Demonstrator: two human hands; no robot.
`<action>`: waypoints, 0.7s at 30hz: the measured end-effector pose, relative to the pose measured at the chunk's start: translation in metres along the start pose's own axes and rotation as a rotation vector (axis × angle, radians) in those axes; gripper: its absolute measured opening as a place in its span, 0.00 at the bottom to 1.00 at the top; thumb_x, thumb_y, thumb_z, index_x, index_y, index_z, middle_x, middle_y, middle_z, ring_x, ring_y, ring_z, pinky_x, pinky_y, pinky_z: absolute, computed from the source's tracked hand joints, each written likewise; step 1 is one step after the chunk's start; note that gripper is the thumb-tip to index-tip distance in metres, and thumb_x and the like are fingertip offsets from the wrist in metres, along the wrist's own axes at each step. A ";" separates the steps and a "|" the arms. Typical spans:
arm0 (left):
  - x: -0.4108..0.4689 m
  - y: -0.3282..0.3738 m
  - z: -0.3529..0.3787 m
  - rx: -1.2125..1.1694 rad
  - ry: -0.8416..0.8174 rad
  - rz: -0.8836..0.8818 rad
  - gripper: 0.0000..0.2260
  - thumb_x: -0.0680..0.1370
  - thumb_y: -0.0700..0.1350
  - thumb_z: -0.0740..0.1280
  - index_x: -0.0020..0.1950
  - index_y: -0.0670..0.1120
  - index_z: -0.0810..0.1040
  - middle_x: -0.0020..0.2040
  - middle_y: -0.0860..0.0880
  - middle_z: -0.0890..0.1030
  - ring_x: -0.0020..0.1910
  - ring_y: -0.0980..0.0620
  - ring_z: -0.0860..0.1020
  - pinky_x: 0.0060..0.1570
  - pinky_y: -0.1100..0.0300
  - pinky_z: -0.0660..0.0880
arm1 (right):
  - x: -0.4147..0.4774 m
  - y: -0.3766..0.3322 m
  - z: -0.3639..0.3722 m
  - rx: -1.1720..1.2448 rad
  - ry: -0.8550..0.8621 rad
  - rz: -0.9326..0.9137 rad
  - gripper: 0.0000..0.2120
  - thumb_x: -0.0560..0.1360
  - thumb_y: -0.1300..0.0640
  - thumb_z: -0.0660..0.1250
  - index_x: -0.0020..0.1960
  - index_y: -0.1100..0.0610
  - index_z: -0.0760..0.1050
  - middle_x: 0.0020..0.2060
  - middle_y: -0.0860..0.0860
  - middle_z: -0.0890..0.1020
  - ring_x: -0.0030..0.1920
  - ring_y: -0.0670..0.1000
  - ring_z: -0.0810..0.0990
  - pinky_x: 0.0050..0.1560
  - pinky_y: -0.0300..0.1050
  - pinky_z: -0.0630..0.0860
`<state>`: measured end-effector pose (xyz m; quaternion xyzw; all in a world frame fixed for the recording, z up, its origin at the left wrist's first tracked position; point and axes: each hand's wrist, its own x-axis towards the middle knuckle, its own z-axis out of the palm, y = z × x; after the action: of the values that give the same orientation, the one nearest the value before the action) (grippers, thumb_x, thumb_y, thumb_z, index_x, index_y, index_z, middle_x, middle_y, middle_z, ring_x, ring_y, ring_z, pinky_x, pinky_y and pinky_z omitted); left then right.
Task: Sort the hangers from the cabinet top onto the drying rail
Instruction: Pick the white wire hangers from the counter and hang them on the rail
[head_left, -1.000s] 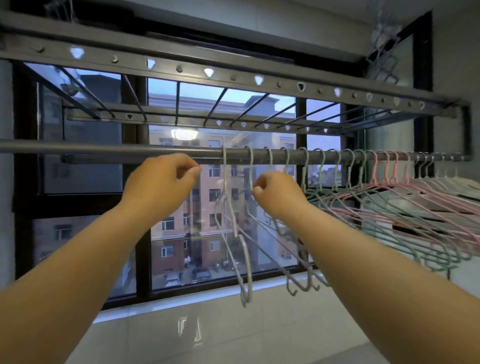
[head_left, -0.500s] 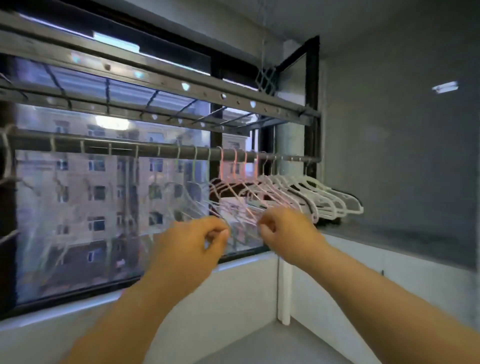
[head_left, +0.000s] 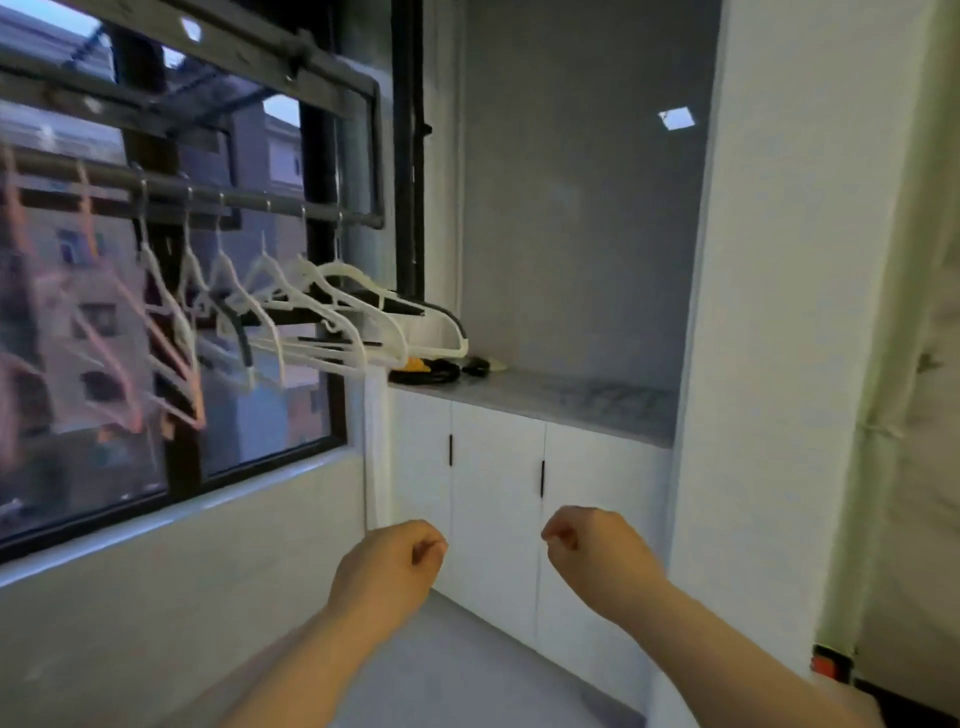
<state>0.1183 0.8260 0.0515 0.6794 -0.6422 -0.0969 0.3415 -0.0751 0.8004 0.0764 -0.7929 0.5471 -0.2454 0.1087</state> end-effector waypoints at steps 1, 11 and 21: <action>0.023 -0.001 0.018 -0.016 -0.027 -0.008 0.08 0.77 0.46 0.61 0.48 0.51 0.79 0.46 0.51 0.82 0.48 0.51 0.79 0.50 0.60 0.74 | 0.016 0.021 0.002 -0.010 0.000 0.038 0.13 0.77 0.58 0.56 0.56 0.56 0.76 0.53 0.52 0.82 0.52 0.51 0.79 0.48 0.38 0.72; 0.283 0.011 0.176 -0.126 -0.205 -0.050 0.13 0.77 0.45 0.60 0.34 0.59 0.70 0.41 0.54 0.79 0.45 0.53 0.78 0.45 0.64 0.71 | 0.229 0.207 0.005 -0.068 -0.010 0.378 0.14 0.77 0.59 0.54 0.57 0.57 0.75 0.55 0.53 0.80 0.55 0.53 0.78 0.51 0.40 0.73; 0.469 0.020 0.315 -0.069 -0.211 -0.081 0.07 0.78 0.45 0.59 0.42 0.54 0.73 0.44 0.53 0.78 0.44 0.55 0.75 0.42 0.66 0.67 | 0.421 0.351 0.041 -0.134 -0.097 0.401 0.16 0.78 0.62 0.53 0.64 0.57 0.69 0.62 0.54 0.76 0.61 0.54 0.74 0.57 0.41 0.71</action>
<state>-0.0042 0.2803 -0.0281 0.6787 -0.6428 -0.2038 0.2909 -0.2216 0.2764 0.0004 -0.6846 0.7030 -0.1436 0.1288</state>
